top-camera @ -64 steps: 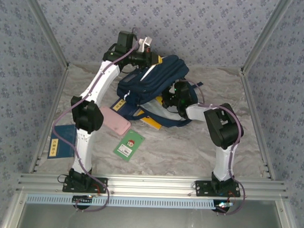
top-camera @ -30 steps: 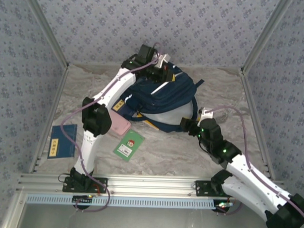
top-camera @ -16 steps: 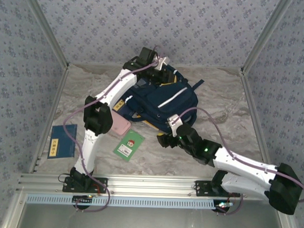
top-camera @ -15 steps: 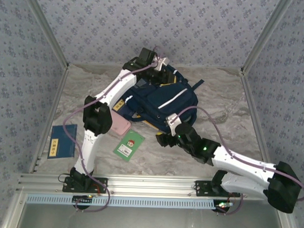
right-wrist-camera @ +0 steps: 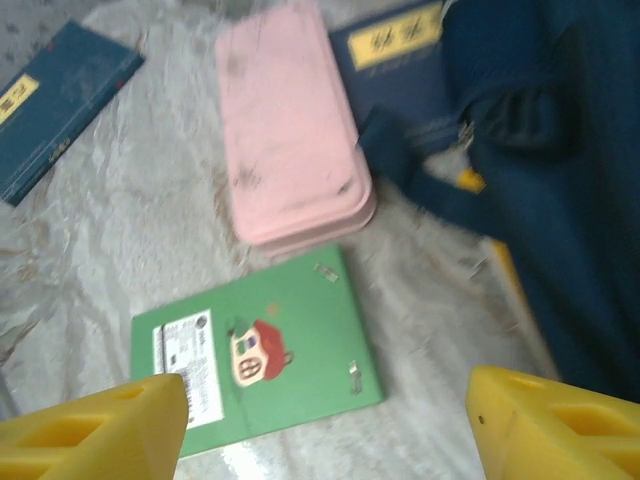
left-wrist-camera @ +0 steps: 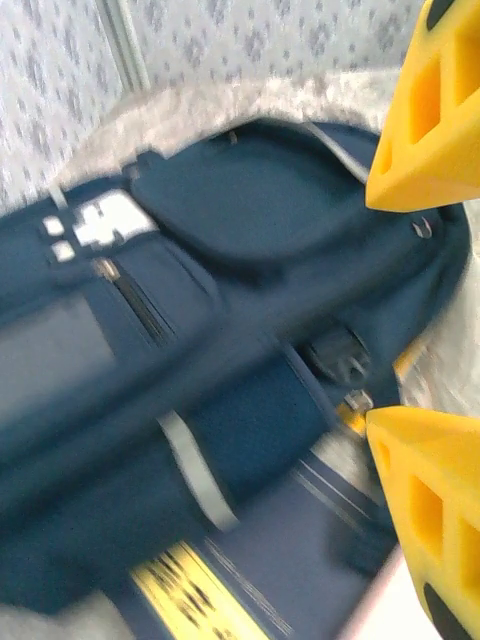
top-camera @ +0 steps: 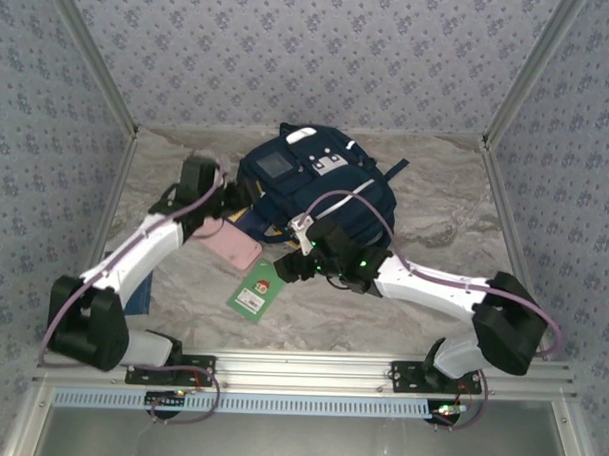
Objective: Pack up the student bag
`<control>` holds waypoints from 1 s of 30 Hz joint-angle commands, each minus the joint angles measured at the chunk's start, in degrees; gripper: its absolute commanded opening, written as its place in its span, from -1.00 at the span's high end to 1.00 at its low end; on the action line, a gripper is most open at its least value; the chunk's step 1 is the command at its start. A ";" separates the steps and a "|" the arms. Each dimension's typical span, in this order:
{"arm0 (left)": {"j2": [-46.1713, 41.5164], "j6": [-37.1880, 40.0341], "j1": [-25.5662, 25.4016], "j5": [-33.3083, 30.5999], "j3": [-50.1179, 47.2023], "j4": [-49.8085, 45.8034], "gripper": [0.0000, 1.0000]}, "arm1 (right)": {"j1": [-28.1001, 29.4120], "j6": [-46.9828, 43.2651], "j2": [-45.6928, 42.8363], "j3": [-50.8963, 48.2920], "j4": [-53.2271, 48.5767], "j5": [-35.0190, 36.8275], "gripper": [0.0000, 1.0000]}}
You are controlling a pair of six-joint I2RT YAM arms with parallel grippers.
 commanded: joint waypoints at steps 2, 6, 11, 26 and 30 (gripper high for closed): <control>-3.44 -6.60 -0.60 -7.93 -13.16 6.12 -0.07 | -0.13 11.31 4.91 1.03 -0.86 -8.09 -0.47; -4.12 -8.57 -0.66 -6.68 -20.29 9.05 -0.06 | -1.41 15.71 9.97 1.47 -0.99 -13.74 -0.48; -9.64 -10.94 -0.75 -7.49 -26.22 8.48 -0.05 | -3.30 11.14 15.40 5.60 -5.28 -15.10 -0.53; -39.44 -21.95 -3.02 0.12 -39.23 -9.29 0.00 | -5.58 -3.88 31.77 26.52 -21.91 -24.24 -0.55; -41.74 -26.10 -4.59 3.04 -42.53 -9.14 0.04 | -5.68 -3.93 33.69 27.32 -22.34 -25.51 -0.52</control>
